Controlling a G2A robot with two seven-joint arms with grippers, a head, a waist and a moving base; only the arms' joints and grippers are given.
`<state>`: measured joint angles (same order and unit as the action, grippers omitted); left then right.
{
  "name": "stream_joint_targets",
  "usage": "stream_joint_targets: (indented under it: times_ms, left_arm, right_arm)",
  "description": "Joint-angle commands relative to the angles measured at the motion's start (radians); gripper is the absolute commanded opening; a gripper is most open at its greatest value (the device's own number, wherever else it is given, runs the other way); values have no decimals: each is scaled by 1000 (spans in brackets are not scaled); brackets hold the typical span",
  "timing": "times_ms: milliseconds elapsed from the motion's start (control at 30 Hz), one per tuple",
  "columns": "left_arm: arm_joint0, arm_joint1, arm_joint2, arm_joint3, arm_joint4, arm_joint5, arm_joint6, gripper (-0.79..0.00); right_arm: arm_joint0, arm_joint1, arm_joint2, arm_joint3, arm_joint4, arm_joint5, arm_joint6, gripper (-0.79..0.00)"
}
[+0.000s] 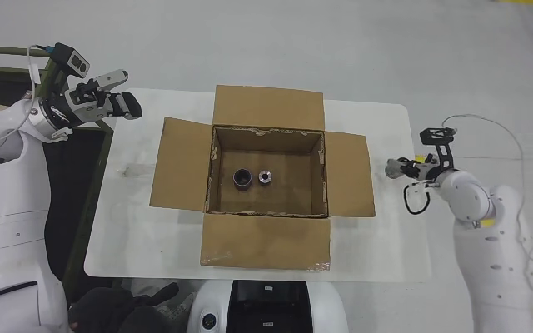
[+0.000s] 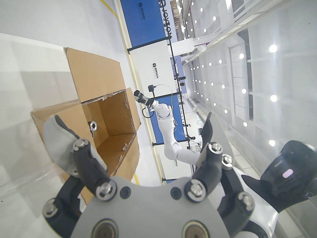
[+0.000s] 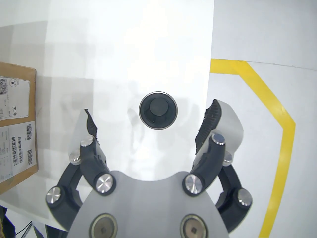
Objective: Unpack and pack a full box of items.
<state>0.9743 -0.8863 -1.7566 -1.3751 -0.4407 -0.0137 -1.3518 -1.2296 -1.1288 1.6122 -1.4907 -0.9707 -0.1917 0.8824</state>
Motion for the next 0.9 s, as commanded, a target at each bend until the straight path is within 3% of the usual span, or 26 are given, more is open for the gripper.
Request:
stream_joint_targets:
  times_ms: [0,667,700,767,867]
  left_arm:
    - [0,0,0,0,0,0,0,0]
    - [0,0,0,0,0,0,0,0]
    - [0,0,0,0,0,0,0,0]
    - [0,0,0,0,0,0,0,0]
    - [0,0,0,0,0,0,0,0]
  right_arm:
    - [13,0,-12,19,3,1,9,0]
    - [123,3,-97,181,1,2,38,0]
    - [126,3,-99,185,1,1,38,-15]
    - [130,4,-102,191,3,1,37,-206]
    - [133,6,-107,195,1,2,34,-369]
